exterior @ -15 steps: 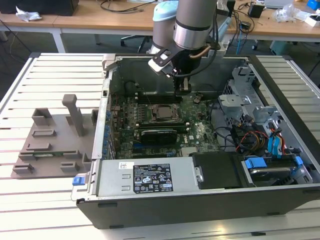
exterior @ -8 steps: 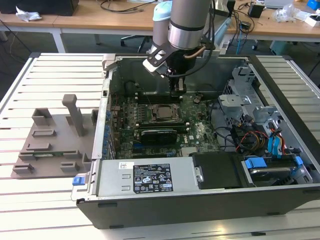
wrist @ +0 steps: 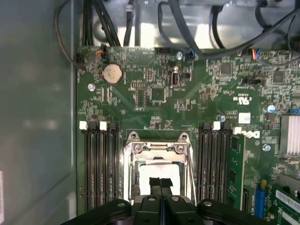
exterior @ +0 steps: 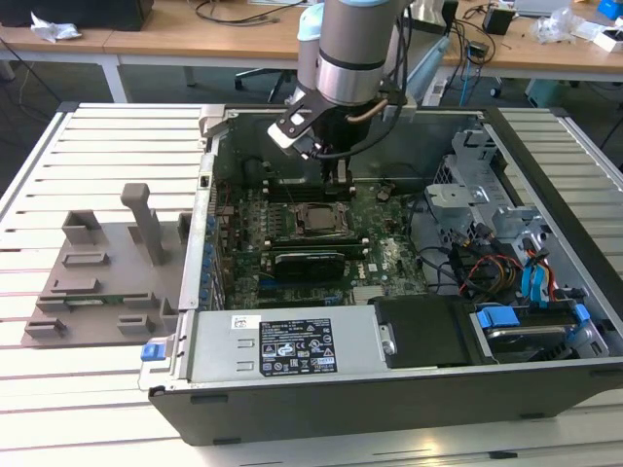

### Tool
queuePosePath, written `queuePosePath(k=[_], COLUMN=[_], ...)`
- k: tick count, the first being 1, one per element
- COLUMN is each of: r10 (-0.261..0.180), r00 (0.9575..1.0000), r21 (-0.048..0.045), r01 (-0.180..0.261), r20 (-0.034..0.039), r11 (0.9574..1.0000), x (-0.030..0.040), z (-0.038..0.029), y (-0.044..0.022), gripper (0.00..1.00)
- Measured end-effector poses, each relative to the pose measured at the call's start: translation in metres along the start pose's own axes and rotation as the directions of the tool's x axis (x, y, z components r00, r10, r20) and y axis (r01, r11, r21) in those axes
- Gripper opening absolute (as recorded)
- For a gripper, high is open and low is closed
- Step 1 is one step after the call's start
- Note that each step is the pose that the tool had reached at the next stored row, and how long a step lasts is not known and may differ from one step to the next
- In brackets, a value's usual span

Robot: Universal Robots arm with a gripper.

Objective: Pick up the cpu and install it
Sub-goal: 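Close the cpu cover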

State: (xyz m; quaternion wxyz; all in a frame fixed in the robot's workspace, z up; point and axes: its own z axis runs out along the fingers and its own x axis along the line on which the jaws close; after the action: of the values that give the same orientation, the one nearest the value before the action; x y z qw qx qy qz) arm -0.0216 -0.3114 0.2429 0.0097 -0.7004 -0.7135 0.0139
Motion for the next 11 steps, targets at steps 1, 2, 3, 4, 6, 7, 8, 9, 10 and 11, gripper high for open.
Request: queuePosePath(k=[1,2,3,4,6,7,8,9,10,11], r10=[0.0,0.0,0.0,0.0,0.0,0.0,0.0,0.0,0.0,0.0], r00=[1.0,1.0,1.0,1.0,1.0,1.0,1.0,1.0,1.0,1.0], r21=[0.0,0.0,0.0,-0.0001,-0.0001,0.0,-0.0001,0.0001,0.0001,0.0], r01=[0.0,0.0,0.0,0.0,0.0,0.0,0.0,0.0,0.0,0.0], r20=[0.0,-0.0001,0.0,-0.0002,-0.0001,-0.0001,-0.0001,0.0,0.0,-0.0001], r11=[1.0,1.0,1.0,1.0,1.0,1.0,1.0,1.0,1.0,1.0], x=[0.0,0.0001,0.0001,0.0002,0.0003,0.0004,0.0004,0.0004,0.0004,0.0005], z=[0.0024,0.0043,0.0067,0.0086,0.0147,0.0165,0.0184,0.0202,0.0227,0.0267], y=[-0.0018,-0.0032,-0.0051,-0.0068,-0.0114,-0.0128,-0.0142,-0.0153,-0.017,-0.019], gripper=[0.11,0.11,0.11,0.11,0.11,0.11,0.11,0.11,0.11,0.11])
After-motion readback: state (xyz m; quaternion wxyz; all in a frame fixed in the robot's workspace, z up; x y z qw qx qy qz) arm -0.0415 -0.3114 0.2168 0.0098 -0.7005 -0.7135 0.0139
